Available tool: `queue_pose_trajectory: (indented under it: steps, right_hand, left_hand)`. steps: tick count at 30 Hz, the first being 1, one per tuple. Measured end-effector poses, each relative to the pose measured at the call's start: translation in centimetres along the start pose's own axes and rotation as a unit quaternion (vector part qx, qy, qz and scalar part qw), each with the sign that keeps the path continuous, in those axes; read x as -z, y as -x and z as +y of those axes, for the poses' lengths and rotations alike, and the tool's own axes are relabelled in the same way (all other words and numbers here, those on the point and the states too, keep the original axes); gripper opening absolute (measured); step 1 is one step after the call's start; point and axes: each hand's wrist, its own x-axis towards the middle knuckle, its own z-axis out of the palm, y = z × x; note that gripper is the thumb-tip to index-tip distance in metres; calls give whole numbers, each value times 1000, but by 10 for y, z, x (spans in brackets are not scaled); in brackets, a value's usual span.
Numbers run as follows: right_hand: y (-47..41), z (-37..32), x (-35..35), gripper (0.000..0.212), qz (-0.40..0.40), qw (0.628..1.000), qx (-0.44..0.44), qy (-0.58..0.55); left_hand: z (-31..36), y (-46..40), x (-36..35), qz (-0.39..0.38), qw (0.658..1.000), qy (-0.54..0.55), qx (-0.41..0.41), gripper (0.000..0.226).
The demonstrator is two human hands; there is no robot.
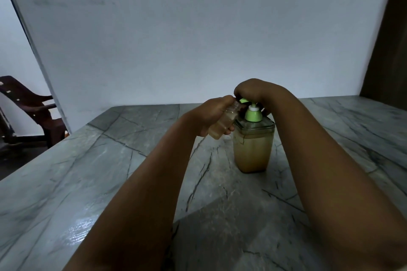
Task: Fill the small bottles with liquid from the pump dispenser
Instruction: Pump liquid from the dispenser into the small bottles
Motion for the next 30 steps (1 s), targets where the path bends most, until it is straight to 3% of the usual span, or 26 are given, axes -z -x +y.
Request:
queue_pose_trajectory:
  steps: [7,15,26,30]
  right_hand:
    - [2,-2,-5,31,-5,998,12,59]
    - [-3,0,3,15,8,999,1,-35]
    - [-3,2,-5,33,-3,999,27,45]
    - [-3,1,-1,21,-3,999,29,23]
  left_hand:
    - [-3,-4,1,4,1000,6,-4,30]
    - [-2,-1,-1,-2,1000,1,-17,28]
    - [-3,-4,0,7,1000,-9,-6,29]
    - [-2,-3,-1,2,1000,-11,-11,29]
